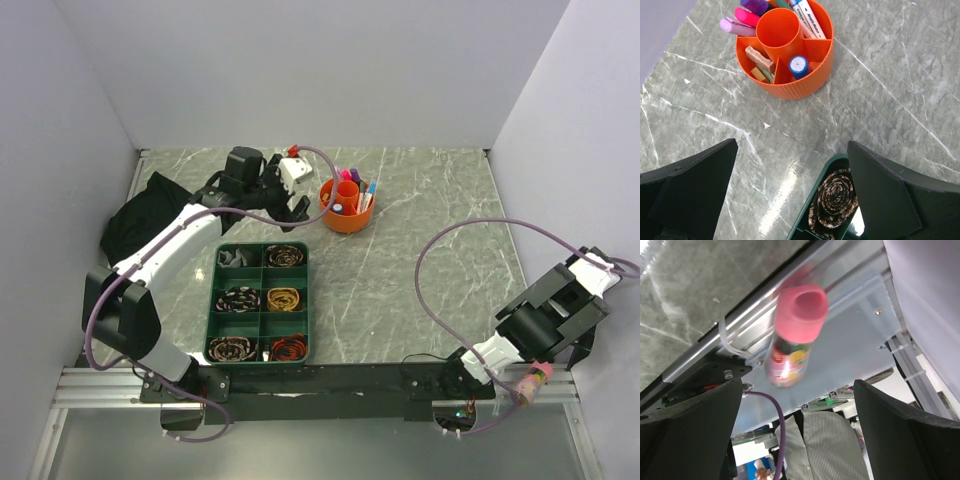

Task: Sort the stationery into containers
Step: Pick up the stationery from the corner of the board.

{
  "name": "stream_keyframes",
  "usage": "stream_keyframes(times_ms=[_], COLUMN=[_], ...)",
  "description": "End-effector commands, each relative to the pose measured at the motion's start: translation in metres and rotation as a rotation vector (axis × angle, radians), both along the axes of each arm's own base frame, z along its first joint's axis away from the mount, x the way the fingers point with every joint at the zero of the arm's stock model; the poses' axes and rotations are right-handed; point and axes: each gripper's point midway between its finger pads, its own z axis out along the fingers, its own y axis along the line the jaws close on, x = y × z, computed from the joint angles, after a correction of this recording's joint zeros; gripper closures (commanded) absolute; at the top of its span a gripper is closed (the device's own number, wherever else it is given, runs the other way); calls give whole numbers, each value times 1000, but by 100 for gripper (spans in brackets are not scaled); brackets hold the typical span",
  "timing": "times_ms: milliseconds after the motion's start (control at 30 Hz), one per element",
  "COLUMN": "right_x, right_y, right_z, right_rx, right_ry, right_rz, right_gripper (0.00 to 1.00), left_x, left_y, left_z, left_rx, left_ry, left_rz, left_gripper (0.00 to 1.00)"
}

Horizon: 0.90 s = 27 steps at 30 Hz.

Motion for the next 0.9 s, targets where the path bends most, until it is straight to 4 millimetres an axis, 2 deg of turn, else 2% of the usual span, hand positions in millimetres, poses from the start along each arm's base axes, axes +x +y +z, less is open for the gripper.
stream_keyframes(times_ms=[0,167,300,500,667,767,867], right_x=[5,14,25,32,55,54,44], right_y=[-21,-10,8,33,41,45,45], right_z=[-6,-14,-21,-39,-45,-45,-47], right_rx=[-69,-15,52,139,157,156,129], right_ry=[-6,-58,-115,-119,-167,-156,-112], right_rz=[-16,-1,39,4,13,3,7], right_gripper=[0,1,1,5,8,9,9], left_x=[8,9,7,9,8,7,8], left_y=[-9,-10,-10,-12,-11,-9,-9], left_z=[23,24,21,23,24,25,25], left_rx=[-48,-53,-58,-74,-72,-74,-79], left_ry=[-46,-43,-24,-7,4,9,12], left_rz=[-28,-23,-17,-10,0,11,20], left_gripper=[1,1,1,1,1,0,1])
